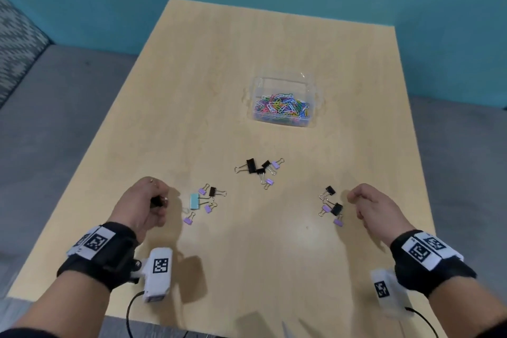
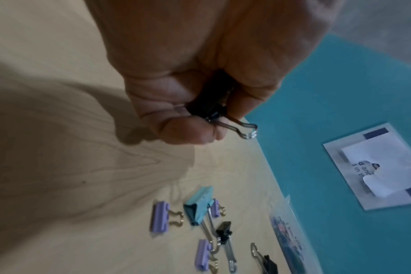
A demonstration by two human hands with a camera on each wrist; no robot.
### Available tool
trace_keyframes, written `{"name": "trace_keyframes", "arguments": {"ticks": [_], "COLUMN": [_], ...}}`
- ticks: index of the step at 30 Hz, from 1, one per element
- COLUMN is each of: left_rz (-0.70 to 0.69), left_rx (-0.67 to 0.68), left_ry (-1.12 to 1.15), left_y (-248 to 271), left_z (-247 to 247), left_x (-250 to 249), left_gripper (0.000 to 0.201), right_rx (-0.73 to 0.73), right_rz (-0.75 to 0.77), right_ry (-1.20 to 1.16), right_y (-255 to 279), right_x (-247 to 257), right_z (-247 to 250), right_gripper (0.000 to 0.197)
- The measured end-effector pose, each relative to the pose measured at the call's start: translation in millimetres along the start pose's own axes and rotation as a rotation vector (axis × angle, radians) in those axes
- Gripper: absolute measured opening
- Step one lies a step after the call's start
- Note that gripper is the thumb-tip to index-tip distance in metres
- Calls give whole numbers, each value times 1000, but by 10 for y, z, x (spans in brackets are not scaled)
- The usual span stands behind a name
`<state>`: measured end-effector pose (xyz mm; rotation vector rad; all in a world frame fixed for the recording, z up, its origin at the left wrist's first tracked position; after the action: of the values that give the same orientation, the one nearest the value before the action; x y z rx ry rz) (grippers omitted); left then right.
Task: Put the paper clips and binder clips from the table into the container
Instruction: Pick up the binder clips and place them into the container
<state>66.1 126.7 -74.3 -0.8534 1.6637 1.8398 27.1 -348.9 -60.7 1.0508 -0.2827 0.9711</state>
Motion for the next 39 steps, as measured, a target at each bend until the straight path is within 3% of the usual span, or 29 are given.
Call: {"name": "trace_keyframes", "arguments": {"ticks": [2,4,8,14,20,26,29,33,37,39], "left_rz": [7,-30,-98,-192,-155,-200,-226,-170,-175,-230], "left_rx": [14,20,99,203,226,199,157,106,189,247], "left_ry": [-99,-415,-1109,-1364,-1397,-1397,-1338,-1083,-1010,-952], "left_y": [18,53,104,31,11,11,55,101,44,-21], "left_z": [-24,-92,-433,-755,-835,-926,-964,-860,-769,-882], "left_x": [1,-58,-159,-206,-258,-355,-356,-522,-869,-1165], "left_gripper": [21,34,33,29,29,24,28,24,25,19], "right_rx": [87,125,115,189,172,31,19,22,18,-56], "right_rz": [50,69,95,75,184,362,363,380,436,471], "right_ry": [292,495,562,597,558,535,576,701,767,698], "right_y": [53,39,-61,-92,-395,-1305,-1786,-2175,-2176,-1996], "right_x": [144,224,264,323,922,2012,2357,2560,2555,2479], "right_z": [-157,-274,-319,-218,229,436,356,203,223,380], "right_gripper": [10,29,24,14,16,19,19,18,42,42]}}
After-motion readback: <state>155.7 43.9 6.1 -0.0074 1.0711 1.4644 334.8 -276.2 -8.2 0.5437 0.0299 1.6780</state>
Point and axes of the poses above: each hand's wrist, its own y-axis away from the middle knuckle, its own z-axis out of the back of the hand, x = y × z, the point moved 8 cm from there along -y, towards the middle knuckle, and after that the axes turned 8 degrees about x, right-handed, at the moved point
